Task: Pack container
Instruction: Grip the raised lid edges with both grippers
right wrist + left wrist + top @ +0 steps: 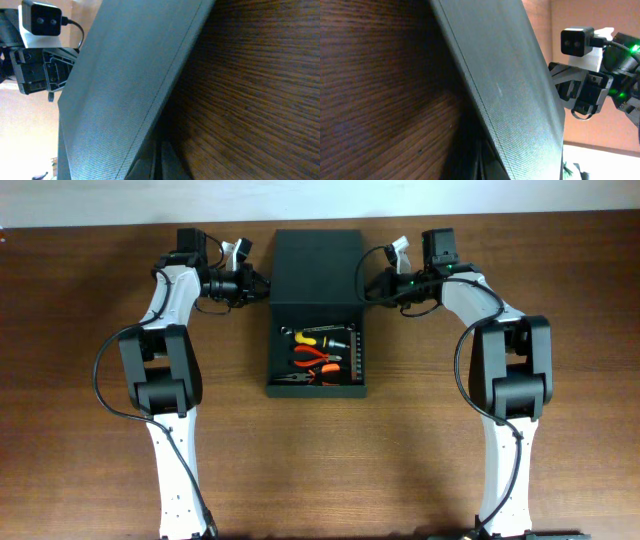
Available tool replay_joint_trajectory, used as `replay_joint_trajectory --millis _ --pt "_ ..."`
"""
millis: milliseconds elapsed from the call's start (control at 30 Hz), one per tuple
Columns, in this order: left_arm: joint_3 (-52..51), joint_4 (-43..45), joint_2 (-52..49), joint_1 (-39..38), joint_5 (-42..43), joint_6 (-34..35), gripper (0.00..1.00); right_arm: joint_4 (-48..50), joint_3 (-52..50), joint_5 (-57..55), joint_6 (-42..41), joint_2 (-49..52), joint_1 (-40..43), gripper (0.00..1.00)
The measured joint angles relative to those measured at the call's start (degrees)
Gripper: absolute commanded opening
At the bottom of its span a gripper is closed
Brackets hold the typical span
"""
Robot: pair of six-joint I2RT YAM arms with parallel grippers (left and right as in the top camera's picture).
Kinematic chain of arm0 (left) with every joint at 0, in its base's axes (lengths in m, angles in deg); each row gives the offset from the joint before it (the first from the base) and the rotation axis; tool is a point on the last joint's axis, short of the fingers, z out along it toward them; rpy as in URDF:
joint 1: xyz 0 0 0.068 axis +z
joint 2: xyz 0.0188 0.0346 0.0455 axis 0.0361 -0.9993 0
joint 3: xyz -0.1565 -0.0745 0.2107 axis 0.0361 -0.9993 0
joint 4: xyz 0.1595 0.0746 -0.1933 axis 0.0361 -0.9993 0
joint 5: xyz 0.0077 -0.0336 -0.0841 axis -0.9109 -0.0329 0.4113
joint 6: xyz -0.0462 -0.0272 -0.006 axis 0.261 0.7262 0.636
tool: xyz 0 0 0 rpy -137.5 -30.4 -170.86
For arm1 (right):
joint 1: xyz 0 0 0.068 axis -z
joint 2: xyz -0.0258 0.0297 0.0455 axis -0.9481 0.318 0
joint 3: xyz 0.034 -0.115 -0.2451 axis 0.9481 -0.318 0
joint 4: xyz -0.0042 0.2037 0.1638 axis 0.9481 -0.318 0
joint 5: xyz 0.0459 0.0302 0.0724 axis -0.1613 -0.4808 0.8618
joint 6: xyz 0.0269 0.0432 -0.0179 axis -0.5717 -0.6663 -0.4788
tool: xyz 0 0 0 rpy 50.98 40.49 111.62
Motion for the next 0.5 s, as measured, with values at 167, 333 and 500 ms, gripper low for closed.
replay_joint_trajectory --millis 167,333,500 --pt "0.0 0.61 0.0 0.0 0.59 0.09 0.02 0.59 0.0 0.81 -0.17 0.0 0.0 0.04" --pt "-0.07 6.91 0.0 0.02 4.66 0.46 0.02 5.84 -0.02 5.01 -2.25 0.02 0.15 0.04" --pt "-0.04 8.7 0.0 0.0 8.68 0.68 0.02 8.41 0.02 8.61 -6.19 0.02 0.15 0.04"
